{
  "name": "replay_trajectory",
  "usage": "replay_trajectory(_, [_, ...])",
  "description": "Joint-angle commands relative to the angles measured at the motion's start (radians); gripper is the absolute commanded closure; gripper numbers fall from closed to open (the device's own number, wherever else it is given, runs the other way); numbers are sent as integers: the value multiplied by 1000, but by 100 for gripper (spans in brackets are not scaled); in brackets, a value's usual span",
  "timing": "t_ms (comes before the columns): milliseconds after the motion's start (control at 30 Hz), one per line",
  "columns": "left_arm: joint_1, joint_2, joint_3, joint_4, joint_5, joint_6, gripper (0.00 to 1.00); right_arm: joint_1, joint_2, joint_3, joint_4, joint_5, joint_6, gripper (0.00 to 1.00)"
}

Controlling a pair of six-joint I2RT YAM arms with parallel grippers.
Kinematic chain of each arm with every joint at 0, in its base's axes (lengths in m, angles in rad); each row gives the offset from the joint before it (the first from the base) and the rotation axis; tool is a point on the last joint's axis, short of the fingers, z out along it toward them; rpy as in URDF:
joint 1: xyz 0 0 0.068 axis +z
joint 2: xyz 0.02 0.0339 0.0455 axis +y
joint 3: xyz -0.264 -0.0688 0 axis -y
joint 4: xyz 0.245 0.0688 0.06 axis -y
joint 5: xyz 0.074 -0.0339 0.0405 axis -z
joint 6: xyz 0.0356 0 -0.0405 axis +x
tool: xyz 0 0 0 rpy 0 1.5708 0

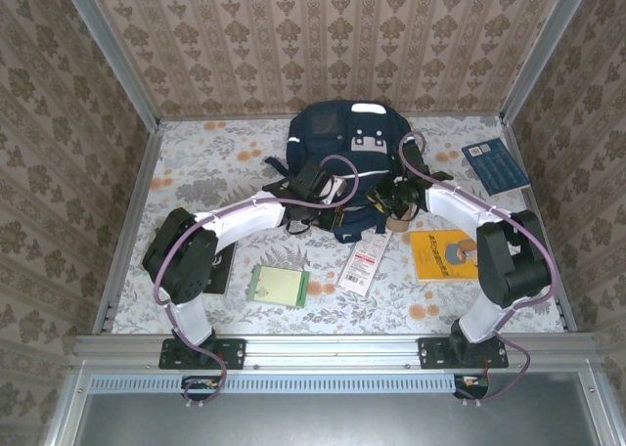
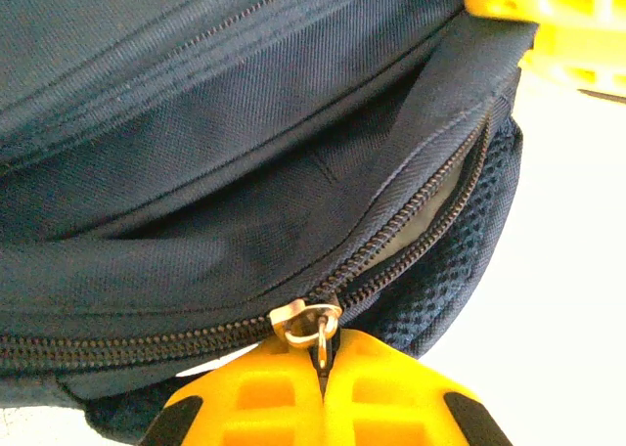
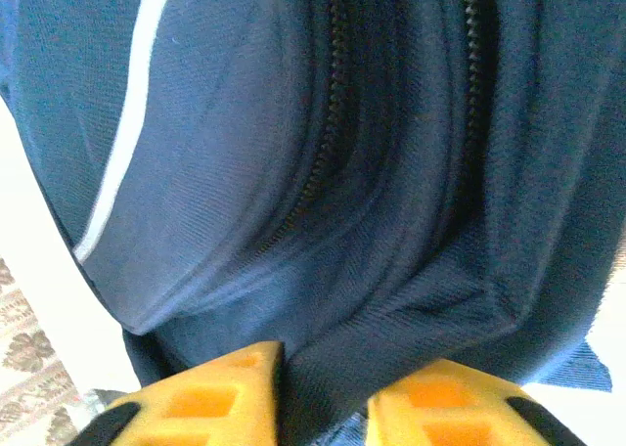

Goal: Pack books, pencil case, and school supplies into a backpack

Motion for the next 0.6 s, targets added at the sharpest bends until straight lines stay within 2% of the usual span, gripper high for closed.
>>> replay_trajectory(0, [-3,-27,25,-70,-1,41,100,-3,-3,33,5,59,-15,100])
replay_trajectory(200, [75,-27,57,-254,-30,76,100,-29,-78,45,-56,137,-92,100])
replay_trajectory(367, [175,-21,78,-379,-23,137,100,-65,-105,59,-70,142,-130,100])
replay_trajectory(567, [287,57,144,-455,-81,192,100,-79,-136,89,-89,126,-162,100])
